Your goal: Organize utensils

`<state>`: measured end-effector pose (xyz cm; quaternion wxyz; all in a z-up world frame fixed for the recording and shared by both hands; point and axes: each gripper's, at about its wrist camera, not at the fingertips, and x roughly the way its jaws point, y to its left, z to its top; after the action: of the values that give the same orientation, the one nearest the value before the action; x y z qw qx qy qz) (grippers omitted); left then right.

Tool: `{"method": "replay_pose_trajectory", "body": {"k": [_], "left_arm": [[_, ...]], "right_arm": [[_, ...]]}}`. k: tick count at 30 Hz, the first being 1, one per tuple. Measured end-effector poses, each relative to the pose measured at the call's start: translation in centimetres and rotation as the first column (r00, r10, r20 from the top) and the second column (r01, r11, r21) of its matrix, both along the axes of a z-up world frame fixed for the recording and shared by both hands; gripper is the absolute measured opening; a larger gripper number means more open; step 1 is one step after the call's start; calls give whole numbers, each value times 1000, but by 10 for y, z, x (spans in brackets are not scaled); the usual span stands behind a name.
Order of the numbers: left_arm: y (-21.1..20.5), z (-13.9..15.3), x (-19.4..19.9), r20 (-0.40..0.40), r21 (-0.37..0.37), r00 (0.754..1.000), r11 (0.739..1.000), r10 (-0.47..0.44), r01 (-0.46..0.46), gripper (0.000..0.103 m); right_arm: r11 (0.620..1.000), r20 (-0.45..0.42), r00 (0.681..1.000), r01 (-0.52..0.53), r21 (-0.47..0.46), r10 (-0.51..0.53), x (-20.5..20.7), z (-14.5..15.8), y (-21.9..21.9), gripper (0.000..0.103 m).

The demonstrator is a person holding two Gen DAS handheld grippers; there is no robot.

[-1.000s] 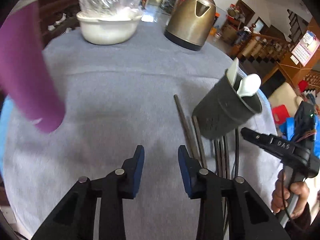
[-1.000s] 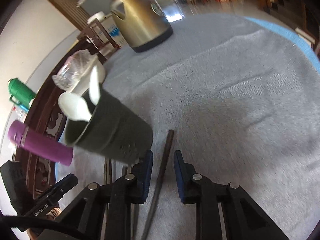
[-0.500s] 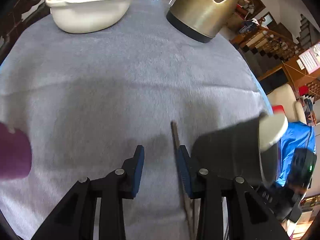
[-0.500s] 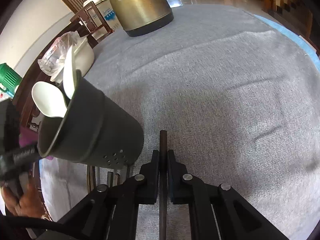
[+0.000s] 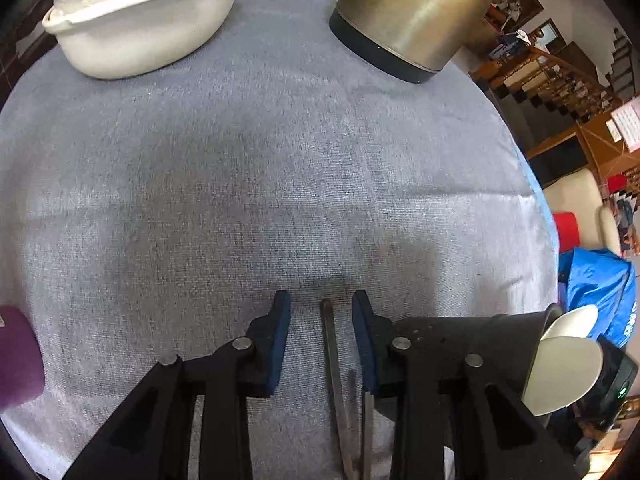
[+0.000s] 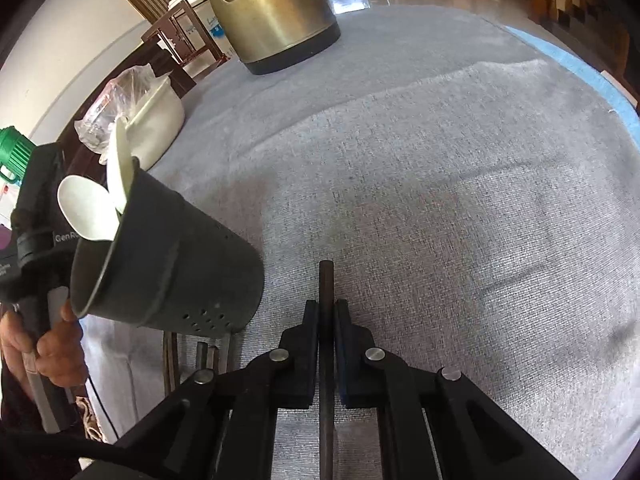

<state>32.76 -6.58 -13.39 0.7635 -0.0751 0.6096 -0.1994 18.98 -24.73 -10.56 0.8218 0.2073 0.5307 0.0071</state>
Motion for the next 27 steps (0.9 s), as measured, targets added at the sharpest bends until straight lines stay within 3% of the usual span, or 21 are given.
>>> {"method": "replay_pose_trajectory", "body": {"k": [4, 10, 13, 17, 22, 25, 27], "left_arm": [[-2, 1, -5, 32, 52, 999, 998, -28, 27, 19], [-2, 3, -13, 26, 50, 998, 998, -49, 47, 19], [4, 4, -16, 14, 16, 999, 999, -35, 35, 25], [8, 5, -24, 37, 5, 999, 999, -33, 32, 26], [-4, 9, -39, 126, 106, 988, 992, -87, 74, 25], [-21, 12, -53, 196, 228, 965, 965, -175, 128, 23], [-24, 12, -57, 218, 256, 955, 956, -200, 142, 23]], "right_arm": [[1000, -6, 1000, 2, 20, -2, 1, 0, -4, 9], [1000, -4, 1000, 5, 8, -5, 4, 0, -2, 9], [1000, -3, 1000, 1, 4, -1, 5, 0, -2, 9], [1000, -3, 1000, -4, 1, 4, 7, 0, -2, 9], [1000, 3, 1000, -3, 1, 3, 10, 0, -3, 10], [1000, 5, 1000, -3, -5, 3, 11, 0, -3, 10], [1000, 6, 1000, -6, -11, 6, 13, 0, -2, 10]]}}
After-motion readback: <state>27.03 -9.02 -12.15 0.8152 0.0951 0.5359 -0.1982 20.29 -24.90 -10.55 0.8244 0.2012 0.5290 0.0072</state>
